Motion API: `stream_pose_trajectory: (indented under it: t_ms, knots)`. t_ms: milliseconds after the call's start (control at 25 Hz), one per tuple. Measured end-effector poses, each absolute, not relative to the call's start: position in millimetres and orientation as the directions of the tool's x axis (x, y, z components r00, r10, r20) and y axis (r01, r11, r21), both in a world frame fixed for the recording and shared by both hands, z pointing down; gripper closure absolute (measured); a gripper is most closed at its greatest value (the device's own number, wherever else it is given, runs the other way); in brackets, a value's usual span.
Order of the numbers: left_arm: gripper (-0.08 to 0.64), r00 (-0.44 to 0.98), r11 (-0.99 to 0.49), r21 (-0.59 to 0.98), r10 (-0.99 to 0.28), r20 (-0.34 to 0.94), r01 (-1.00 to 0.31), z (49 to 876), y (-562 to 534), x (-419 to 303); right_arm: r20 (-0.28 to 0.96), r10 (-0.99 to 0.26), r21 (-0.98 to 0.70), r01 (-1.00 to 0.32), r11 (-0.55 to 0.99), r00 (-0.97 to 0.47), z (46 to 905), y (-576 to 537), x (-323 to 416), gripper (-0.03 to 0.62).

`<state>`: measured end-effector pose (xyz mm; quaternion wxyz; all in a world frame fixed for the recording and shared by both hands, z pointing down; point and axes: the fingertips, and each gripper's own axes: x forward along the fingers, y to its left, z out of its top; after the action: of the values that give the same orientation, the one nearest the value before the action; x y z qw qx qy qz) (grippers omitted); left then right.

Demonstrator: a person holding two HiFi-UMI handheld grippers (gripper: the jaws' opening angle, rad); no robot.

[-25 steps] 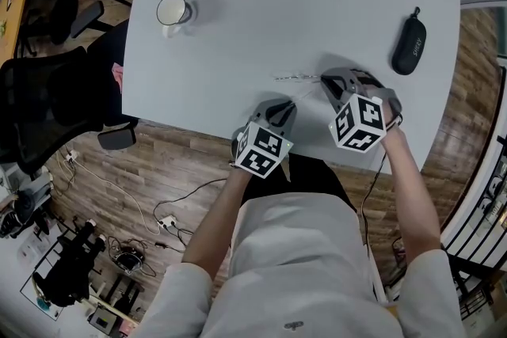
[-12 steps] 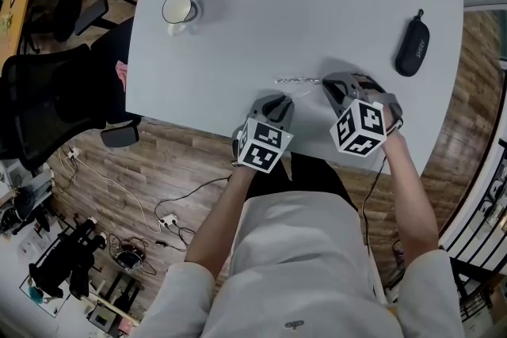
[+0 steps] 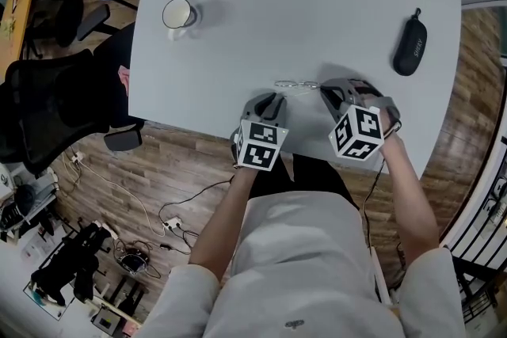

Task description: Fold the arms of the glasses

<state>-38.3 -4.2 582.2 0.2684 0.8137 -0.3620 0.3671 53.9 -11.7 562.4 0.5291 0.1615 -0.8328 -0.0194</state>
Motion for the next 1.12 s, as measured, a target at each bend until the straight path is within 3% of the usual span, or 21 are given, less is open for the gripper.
stream_pose_trajectory:
  t_ms: [1120]
  knots:
    - [0.477,0.463,-0.616,0.142,-0.400,0.791,-0.775,585.7,-17.2,-26.4,0.902,-0.293,0.284,-0.075,0.956,-0.315,577.8,-9.9,72.4,0.580]
